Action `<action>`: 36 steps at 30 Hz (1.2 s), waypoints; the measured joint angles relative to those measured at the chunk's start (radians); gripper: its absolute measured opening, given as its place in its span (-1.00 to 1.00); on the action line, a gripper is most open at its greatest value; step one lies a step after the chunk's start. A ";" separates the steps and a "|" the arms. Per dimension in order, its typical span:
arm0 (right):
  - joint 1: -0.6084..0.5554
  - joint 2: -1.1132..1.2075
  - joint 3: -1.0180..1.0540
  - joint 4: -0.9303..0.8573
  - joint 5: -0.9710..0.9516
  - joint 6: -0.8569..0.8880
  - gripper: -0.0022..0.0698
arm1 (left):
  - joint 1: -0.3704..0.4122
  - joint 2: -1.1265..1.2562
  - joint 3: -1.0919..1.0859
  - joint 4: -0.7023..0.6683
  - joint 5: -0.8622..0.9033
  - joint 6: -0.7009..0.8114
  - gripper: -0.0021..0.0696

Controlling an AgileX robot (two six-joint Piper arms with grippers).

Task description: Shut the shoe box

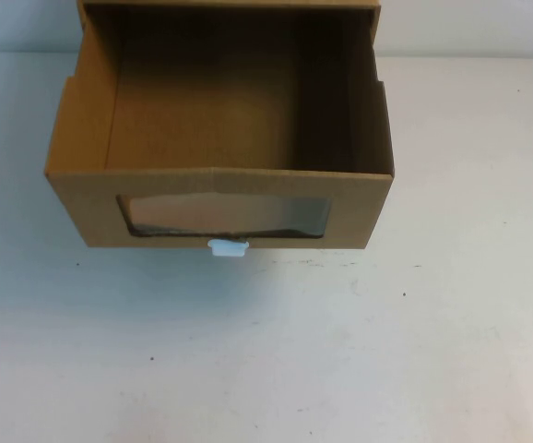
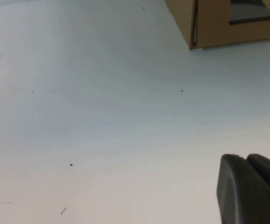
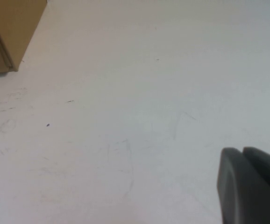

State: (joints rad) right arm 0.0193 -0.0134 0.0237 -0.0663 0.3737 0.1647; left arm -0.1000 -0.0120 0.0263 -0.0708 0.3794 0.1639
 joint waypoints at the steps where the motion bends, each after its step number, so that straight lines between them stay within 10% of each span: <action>1: 0.000 0.000 0.000 0.000 0.000 0.000 -0.97 | 0.000 0.000 0.000 -0.002 -0.002 0.000 -0.96; 9: 0.000 0.000 0.000 0.000 0.000 0.000 -0.97 | 0.000 0.000 0.000 -0.075 -0.025 -0.001 -0.96; 20: 0.000 0.000 0.000 0.000 0.000 0.000 -0.97 | 0.000 0.000 0.000 -0.676 -0.231 -0.047 -0.96; 27: 0.000 0.000 0.000 0.000 0.000 0.000 -0.97 | 0.000 0.000 0.000 -0.723 -0.287 -0.049 -0.96; 36: 0.000 0.000 0.000 0.000 0.000 0.000 -0.97 | 0.000 0.238 -0.326 -0.601 0.061 0.011 -0.96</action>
State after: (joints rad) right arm 0.0193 -0.0134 0.0237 -0.0663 0.3737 0.1647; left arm -0.1000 0.2259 -0.2993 -0.6716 0.4406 0.1748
